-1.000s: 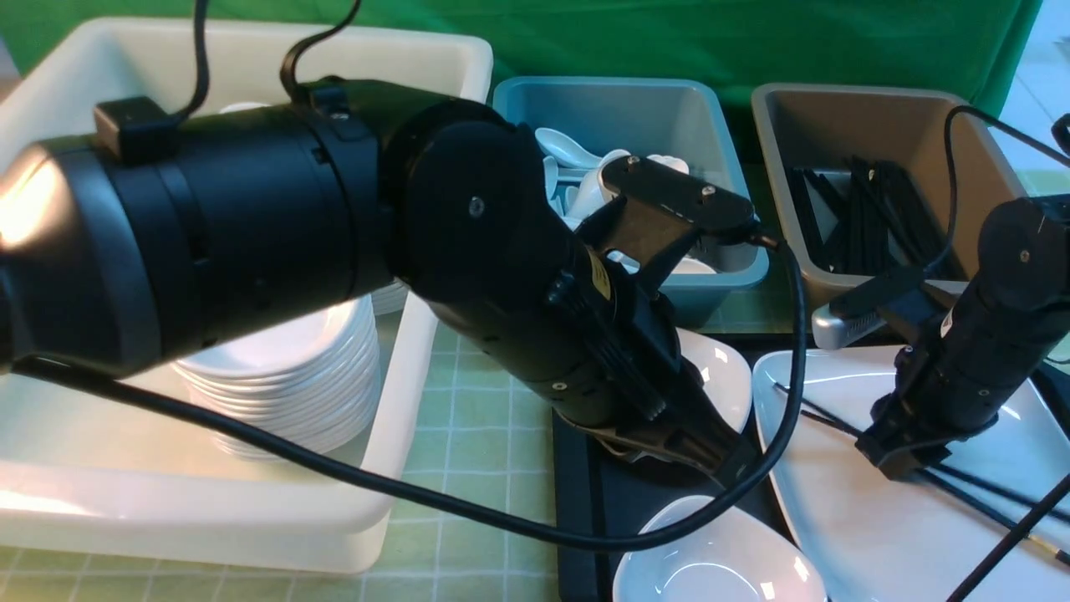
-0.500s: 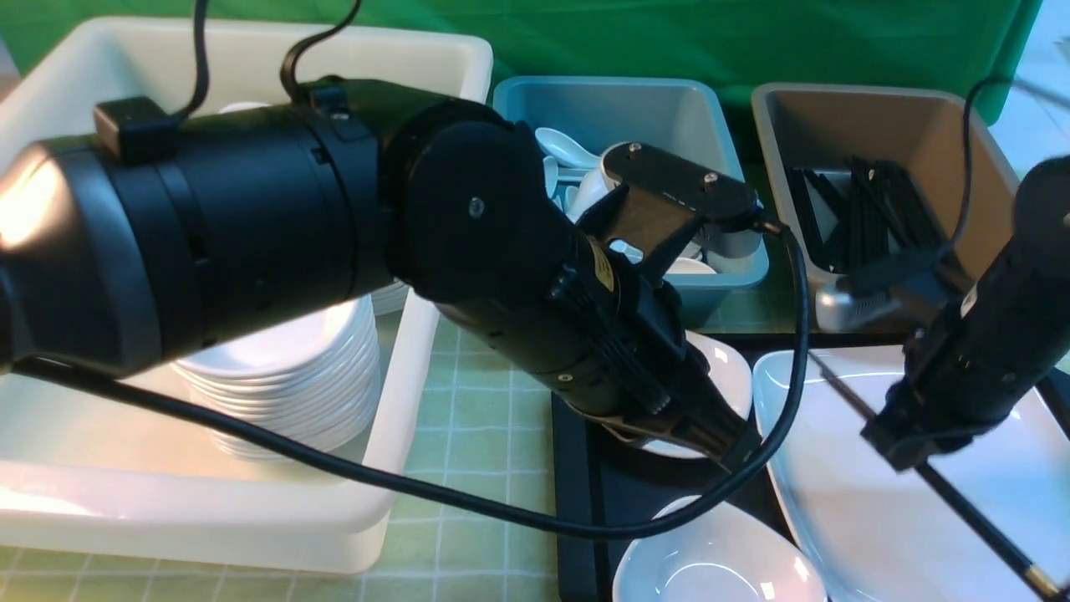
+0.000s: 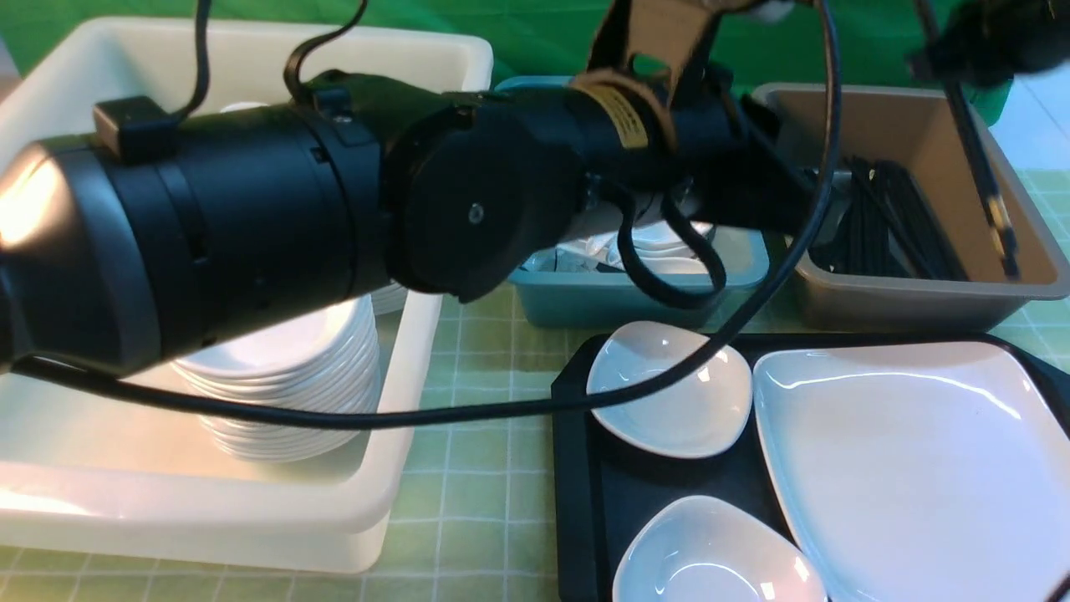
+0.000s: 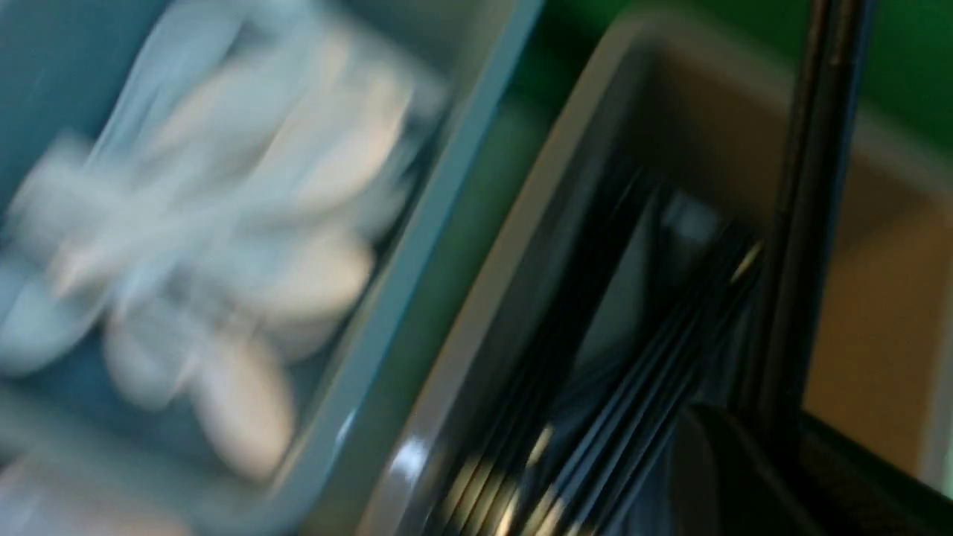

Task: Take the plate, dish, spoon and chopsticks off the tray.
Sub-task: Use the right arm to put the chopsticks into the small storage box on the right, then use the left arm to grab a small plate from the dinner plate, then use the left arm to put the small plate into the large storage box on the left, then use the left arm to grab a small plate from the dinner plate, then use the left arm to put the small plate into the large storage box on the left, then use the left arm to grab a plate from the dinner plate, then use the left arm to put the plate into the large storage box on the left

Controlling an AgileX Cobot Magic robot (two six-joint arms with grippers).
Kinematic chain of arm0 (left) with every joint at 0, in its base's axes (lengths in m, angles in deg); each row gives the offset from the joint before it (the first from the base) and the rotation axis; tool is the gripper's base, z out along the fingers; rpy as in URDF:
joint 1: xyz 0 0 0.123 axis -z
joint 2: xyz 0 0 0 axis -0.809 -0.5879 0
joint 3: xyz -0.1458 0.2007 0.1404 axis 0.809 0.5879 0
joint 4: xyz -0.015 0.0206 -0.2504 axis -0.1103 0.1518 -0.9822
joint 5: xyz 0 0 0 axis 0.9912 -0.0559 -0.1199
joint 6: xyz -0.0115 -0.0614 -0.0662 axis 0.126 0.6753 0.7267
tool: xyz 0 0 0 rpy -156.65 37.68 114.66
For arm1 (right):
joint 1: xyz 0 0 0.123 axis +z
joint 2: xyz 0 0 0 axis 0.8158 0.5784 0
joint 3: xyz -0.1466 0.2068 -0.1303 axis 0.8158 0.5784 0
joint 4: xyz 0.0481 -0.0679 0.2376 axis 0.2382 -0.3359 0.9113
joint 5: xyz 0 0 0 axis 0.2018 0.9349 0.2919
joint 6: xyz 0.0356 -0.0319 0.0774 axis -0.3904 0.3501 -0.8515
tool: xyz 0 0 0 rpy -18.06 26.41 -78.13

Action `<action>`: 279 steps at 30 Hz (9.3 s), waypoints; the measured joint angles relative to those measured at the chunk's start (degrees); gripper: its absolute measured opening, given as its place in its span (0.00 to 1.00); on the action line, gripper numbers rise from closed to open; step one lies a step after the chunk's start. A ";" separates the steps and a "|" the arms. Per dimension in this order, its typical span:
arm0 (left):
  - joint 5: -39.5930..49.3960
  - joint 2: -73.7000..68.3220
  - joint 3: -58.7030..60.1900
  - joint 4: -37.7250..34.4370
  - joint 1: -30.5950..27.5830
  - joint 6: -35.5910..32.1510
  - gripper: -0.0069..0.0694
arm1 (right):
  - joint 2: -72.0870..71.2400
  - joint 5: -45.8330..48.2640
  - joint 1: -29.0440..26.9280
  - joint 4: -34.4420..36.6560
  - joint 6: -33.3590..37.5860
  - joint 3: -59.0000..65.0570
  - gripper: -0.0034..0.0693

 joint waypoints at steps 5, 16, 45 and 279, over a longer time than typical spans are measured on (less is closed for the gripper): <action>1.77 0.00 0.00 0.58 0.00 0.00 0.07 | 9.25 -11.37 -0.46 -0.05 -2.92 -3.85 0.09; 15.04 0.00 0.00 0.89 -1.05 5.33 0.07 | 17.42 -13.06 -1.20 -1.08 -6.30 -3.96 0.39; 42.29 -20.05 -3.99 -0.26 1.82 5.62 0.71 | -48.44 27.78 -1.20 15.83 6.65 41.81 0.05; 46.20 -15.24 -31.66 -3.92 -4.20 -3.10 0.09 | -41.98 31.12 -9.97 13.51 1.05 22.65 0.05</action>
